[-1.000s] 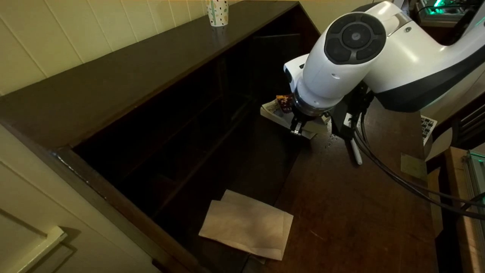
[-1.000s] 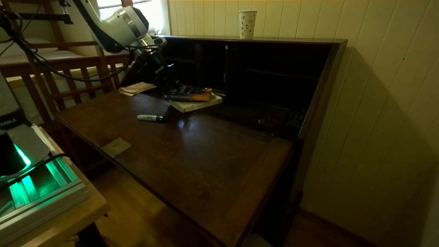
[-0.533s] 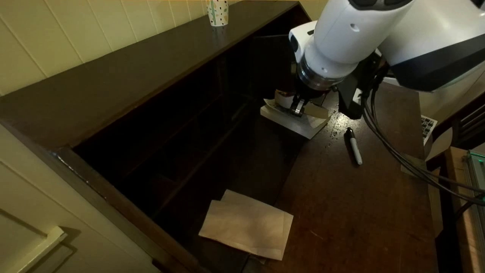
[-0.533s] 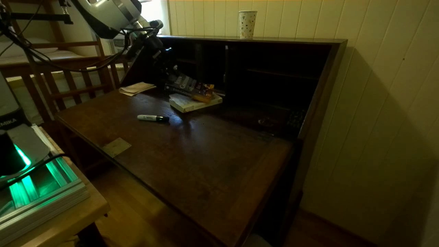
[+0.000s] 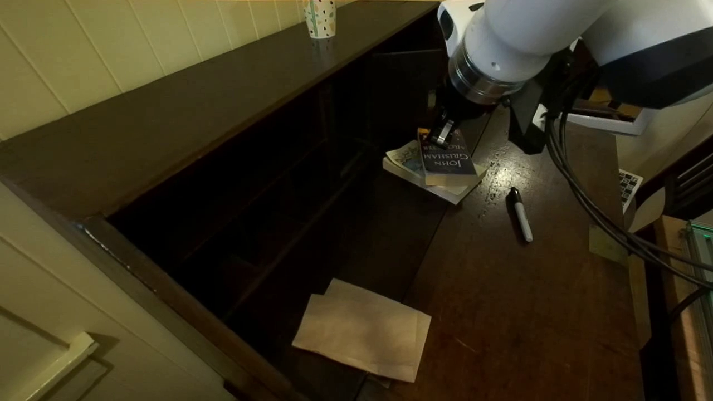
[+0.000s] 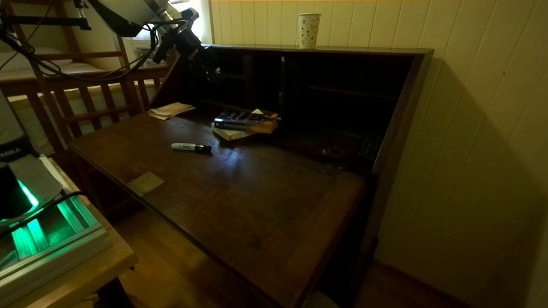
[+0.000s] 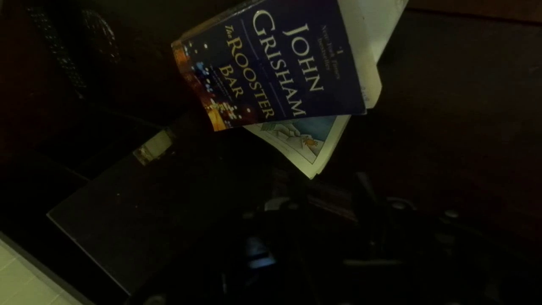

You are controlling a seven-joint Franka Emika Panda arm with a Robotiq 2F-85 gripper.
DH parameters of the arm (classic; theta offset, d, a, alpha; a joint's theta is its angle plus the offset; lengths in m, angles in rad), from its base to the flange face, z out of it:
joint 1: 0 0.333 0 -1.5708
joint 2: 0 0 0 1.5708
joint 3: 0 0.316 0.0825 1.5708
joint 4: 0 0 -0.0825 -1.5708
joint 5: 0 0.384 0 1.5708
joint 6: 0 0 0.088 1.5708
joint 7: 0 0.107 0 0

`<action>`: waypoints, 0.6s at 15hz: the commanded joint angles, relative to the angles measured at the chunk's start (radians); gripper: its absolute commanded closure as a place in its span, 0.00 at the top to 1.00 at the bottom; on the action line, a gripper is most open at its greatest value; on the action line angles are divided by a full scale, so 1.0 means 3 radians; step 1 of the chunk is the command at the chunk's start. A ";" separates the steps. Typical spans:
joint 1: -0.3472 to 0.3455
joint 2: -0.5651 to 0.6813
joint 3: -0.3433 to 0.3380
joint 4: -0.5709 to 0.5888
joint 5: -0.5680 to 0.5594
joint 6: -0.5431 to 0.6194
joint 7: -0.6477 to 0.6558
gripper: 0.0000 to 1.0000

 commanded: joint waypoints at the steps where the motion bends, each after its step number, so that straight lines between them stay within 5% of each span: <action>1: -0.0026 -0.0081 -0.0017 -0.0089 0.0094 -0.0060 -0.0041 0.60; 7: -0.0109 0.0150 -0.0113 0.0034 0.0300 -0.0131 -0.0172 1.00; 9: -0.0083 0.0290 -0.0083 0.0108 0.0349 -0.0317 -0.0223 1.00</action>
